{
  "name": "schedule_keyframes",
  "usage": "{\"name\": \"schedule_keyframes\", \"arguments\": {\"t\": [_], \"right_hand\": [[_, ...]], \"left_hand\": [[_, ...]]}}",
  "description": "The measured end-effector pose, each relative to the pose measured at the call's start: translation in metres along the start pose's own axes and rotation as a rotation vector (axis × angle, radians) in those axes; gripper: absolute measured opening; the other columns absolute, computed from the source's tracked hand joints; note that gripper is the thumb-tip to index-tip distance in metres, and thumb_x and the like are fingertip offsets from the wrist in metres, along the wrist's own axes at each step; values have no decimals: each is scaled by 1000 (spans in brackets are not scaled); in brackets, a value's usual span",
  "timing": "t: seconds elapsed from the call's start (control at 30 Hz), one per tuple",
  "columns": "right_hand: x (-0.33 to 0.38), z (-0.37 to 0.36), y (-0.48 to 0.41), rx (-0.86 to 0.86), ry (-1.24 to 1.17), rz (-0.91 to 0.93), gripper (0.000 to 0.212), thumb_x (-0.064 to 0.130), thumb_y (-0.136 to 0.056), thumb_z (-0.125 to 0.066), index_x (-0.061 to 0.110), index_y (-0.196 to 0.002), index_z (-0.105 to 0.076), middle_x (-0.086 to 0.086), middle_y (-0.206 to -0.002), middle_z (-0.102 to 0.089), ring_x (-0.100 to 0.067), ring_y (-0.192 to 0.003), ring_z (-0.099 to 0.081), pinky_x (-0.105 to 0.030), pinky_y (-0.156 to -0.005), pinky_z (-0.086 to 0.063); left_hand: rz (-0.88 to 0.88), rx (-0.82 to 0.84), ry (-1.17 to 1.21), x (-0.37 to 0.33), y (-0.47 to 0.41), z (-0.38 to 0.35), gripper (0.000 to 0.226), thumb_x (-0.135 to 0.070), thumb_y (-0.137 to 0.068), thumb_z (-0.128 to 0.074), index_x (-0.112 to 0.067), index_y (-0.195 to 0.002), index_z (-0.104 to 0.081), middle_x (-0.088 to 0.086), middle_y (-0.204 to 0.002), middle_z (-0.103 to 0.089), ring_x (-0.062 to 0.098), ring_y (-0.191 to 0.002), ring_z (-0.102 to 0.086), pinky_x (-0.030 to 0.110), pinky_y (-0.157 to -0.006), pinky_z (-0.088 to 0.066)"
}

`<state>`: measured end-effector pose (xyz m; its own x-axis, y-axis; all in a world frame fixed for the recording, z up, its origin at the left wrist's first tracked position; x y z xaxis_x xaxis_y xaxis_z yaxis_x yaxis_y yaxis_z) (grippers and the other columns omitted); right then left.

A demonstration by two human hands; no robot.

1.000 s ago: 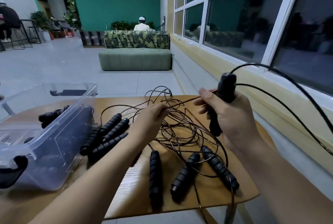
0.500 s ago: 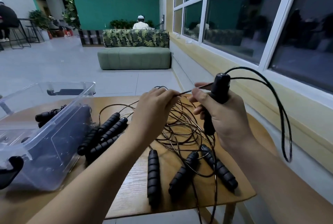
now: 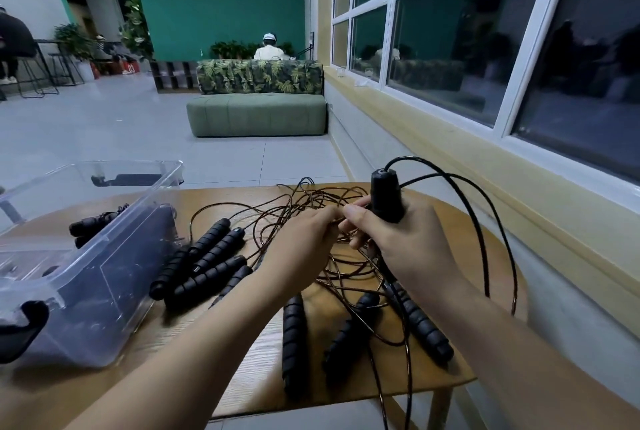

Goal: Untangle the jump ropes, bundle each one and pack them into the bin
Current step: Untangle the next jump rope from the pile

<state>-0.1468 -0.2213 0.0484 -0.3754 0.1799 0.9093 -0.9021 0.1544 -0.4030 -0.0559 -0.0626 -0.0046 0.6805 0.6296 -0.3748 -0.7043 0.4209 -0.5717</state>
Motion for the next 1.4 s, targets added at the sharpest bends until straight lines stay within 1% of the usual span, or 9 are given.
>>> {"name": "schedule_keyframes", "arguments": {"t": [0.13, 0.23, 0.33, 0.47, 0.7, 0.9, 1.0, 1.27, 1.4], "right_hand": [[12, 10, -1, -41, -94, -21, 9, 18, -99, -76, 9, -96, -77, -10, -87, -81, -24, -69, -72, -35, -66, -56], [15, 23, -7, -123, -160, -48, 13, 20, -99, -76, 7, -100, -77, -11, -91, -81, -23, -74, -71, -34, -69, -54], [12, 34, -15, -205, -201, -59, 12, 18, -99, -75, 6, -103, -76, -12, -91, -81, -20, -72, -70, -33, -67, -52], [9, 35, -20, -251, -267, -81, 12, 20, -98, -77, 12, -107, -76, -11, -94, -82, -18, -69, -69, -32, -66, -51], [5, 17, -15, -101, -297, -112, 32, 27, -91, -82, 15, -120, -75, -13, -101, -81, -20, -69, -68, -28, -64, -50], [-6, 1, -12, -122, -133, -100, 2, 16, -95, -81, 15, -97, -80, -10, -88, -80, -21, -68, -70, -27, -58, -50], [-11, -2, -11, -120, -41, -92, 4, 14, -95, -80, 15, -91, -79, -7, -83, -80, -20, -66, -71, -27, -57, -51], [4, -3, -3, -17, -40, -25, 3, 14, -99, -77, 12, -96, -77, -8, -88, -81, -29, -70, -72, -35, -62, -54], [18, 9, -4, -59, -104, 2, 6, 16, -99, -76, 11, -100, -77, -10, -93, -81, -27, -75, -71, -40, -67, -55]], "left_hand": [[144, -25, 38, 25, 0, 2, 19, -35, -109, -52, -31, -127, -57, -7, -103, -66, 15, -92, -61, 35, -77, -47], [191, -46, 34, 41, -2, 6, 7, -32, -109, -54, -26, -110, -58, -6, -95, -65, 16, -87, -57, 37, -73, -45], [199, -38, -1, 53, -4, 9, 19, -37, -109, -52, -25, -96, -57, -8, -90, -59, 15, -87, -54, 39, -73, -45], [175, -108, -31, 55, -9, 15, 22, -39, -109, -51, -24, -102, -65, -7, -93, -63, 18, -87, -58, 37, -72, -45], [-6, -278, -109, 9, -20, 32, 21, -30, -110, -55, -17, -111, -71, 1, -95, -72, 25, -85, -62, 42, -73, -51], [-95, -111, -208, -23, -15, 15, 42, -42, -107, -35, -21, -120, -69, -4, -105, -73, 24, -98, -65, 42, -81, -49], [-75, -43, -153, -21, -11, 5, 46, -42, -105, -32, -22, -129, -67, -6, -112, -72, 20, -102, -63, 40, -82, -48], [109, 19, 27, 30, -6, -8, 24, -42, -108, -48, -27, -92, -56, -10, -88, -63, 16, -84, -58, 43, -72, -49], [157, -21, -4, 49, -6, -5, 20, -34, -108, -55, -24, -92, -59, -10, -86, -61, 15, -84, -54, 38, -71, -42]]}}
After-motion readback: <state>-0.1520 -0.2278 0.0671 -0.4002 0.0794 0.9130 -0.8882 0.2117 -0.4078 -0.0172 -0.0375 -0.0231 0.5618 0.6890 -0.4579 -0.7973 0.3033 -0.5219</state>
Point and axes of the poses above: each hand's wrist, its own y-axis away from the middle knuckle, its own z-axis out of the back of the hand, x = y × z, the point moved 1 cm from there along -y, towards the middle knuckle
